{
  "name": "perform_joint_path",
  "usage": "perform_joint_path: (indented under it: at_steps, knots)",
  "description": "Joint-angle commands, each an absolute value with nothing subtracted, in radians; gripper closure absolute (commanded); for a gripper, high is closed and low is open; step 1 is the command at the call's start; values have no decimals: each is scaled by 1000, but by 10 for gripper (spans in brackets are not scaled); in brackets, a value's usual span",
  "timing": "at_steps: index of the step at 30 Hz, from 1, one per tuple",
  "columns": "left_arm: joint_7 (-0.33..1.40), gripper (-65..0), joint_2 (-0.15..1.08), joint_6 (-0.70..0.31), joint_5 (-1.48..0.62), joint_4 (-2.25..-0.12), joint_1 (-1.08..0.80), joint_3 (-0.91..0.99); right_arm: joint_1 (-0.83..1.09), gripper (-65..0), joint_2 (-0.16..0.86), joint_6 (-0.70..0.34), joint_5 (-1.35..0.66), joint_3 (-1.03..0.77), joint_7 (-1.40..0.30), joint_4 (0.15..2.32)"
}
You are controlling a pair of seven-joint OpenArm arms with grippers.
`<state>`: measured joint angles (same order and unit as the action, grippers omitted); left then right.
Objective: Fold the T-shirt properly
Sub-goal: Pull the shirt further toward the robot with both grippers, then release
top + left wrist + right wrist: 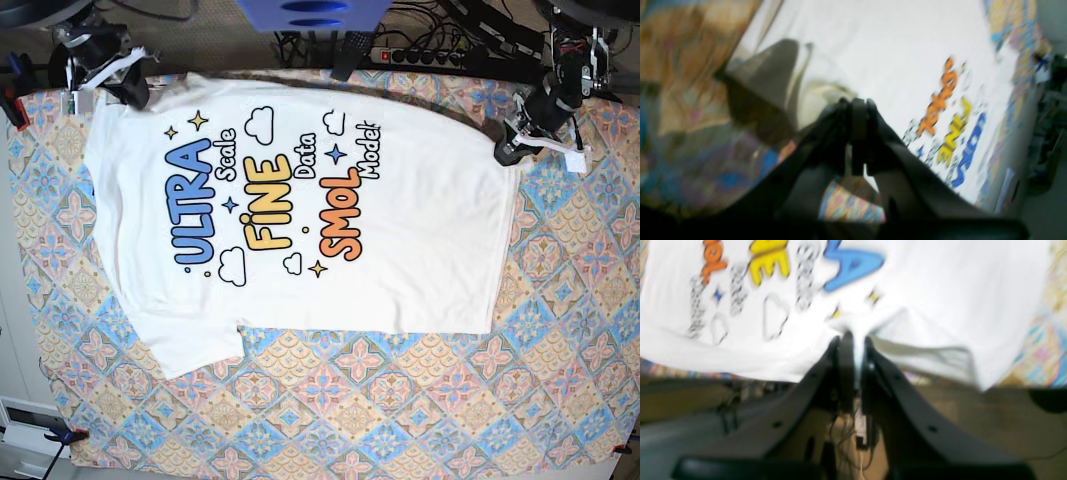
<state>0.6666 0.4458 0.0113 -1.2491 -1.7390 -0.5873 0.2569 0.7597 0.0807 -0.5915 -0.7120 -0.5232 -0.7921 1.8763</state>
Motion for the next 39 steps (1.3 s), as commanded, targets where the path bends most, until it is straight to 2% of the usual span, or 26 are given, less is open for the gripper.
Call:
perform_joint_path:
  at_steps: [1, 10, 22, 23, 25, 29, 31, 33, 39]
  knots:
    - [662, 0, 453, 4, -1257, -1751, -570, 260, 734, -2, 90, -599, -723, -529, -797, 1886]
    - [662, 0, 441, 5, -1260, -1587, -355, 173, 424, -2, 90, -598, -654, -529, -905, 1794]
    - [662, 0, 406, 5, -1256, -1331, -156, 105, 225, -19, 91, -598, -610, -432, -892, 1596]
    - [662, -18, 409, 5, -1256, -1330, -154, 99, 220, -36, 93, -598, -610, -433, -892, 1596]
    - [662, -94, 409, 7, -1256, -1336, -154, 101, 222, -91, 93, -598, -610, -433, -895, 1607]
    - [662, -310, 409, 8, -1257, -1337, -162, 105, 229, -215, 97, -598, -610, -440, -903, 1610]
    - [662, -391, 409, 8, -1262, -1340, -189, 133, 246, -238, 99, -598, -611, -443, -903, 1627]
    - [662, -421, 406, 8, -1262, -1366, -223, 186, 272, -239, 99, -598, -611, -463, -901, 1659]
    - [662, -414, 407, 8, -1262, -1494, -363, 259, 349, -240, 99, -598, -613, -542, -903, 1784]
